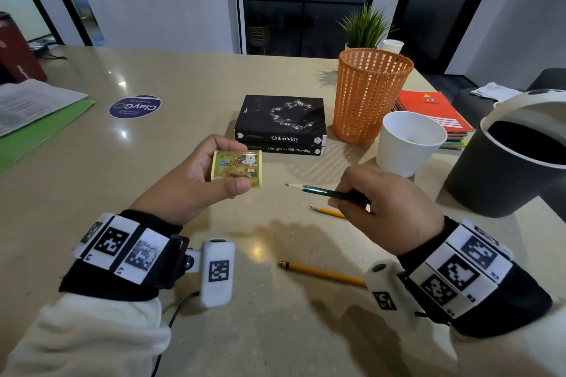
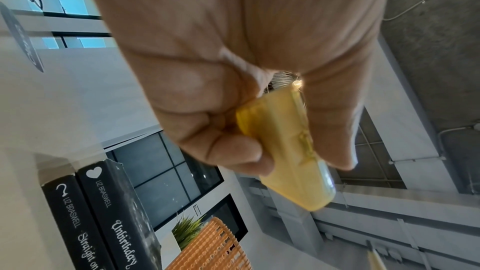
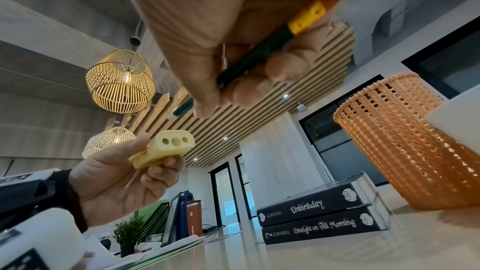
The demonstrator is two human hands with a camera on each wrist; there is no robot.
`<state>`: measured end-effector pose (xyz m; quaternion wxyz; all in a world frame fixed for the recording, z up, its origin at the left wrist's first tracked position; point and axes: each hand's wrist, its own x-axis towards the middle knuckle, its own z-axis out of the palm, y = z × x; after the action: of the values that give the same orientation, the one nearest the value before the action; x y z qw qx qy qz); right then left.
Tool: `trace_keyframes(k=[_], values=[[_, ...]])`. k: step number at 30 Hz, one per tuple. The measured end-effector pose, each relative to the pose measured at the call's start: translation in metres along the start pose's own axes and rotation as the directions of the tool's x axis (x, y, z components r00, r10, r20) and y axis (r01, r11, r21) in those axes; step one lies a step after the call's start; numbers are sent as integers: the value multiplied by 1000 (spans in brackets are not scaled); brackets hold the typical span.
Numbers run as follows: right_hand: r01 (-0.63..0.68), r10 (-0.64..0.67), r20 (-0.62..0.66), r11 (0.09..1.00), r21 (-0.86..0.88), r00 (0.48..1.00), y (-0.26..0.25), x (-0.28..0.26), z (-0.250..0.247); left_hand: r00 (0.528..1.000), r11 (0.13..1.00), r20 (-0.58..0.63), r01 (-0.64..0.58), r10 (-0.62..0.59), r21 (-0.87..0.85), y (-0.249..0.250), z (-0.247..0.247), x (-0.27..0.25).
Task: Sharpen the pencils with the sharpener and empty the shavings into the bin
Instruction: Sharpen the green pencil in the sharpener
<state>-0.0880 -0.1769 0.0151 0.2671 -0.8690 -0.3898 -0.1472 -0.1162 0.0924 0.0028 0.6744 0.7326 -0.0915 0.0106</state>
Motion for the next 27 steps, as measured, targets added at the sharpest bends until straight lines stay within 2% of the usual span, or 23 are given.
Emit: trace_keyframes(k=[9, 21, 27], values=[[19, -19, -26, 1000, -3, 999, 0, -1, 1, 999, 1000, 39, -2, 2, 7, 1, 6, 0], [47, -54, -73, 994, -94, 996, -5, -3, 0, 998, 1000, 67, -7, 6, 23, 0, 17, 0], [42, -48, -50, 993, -111, 998, -8, -4, 4, 994, 999, 106, 23, -25, 22, 1, 21, 0]])
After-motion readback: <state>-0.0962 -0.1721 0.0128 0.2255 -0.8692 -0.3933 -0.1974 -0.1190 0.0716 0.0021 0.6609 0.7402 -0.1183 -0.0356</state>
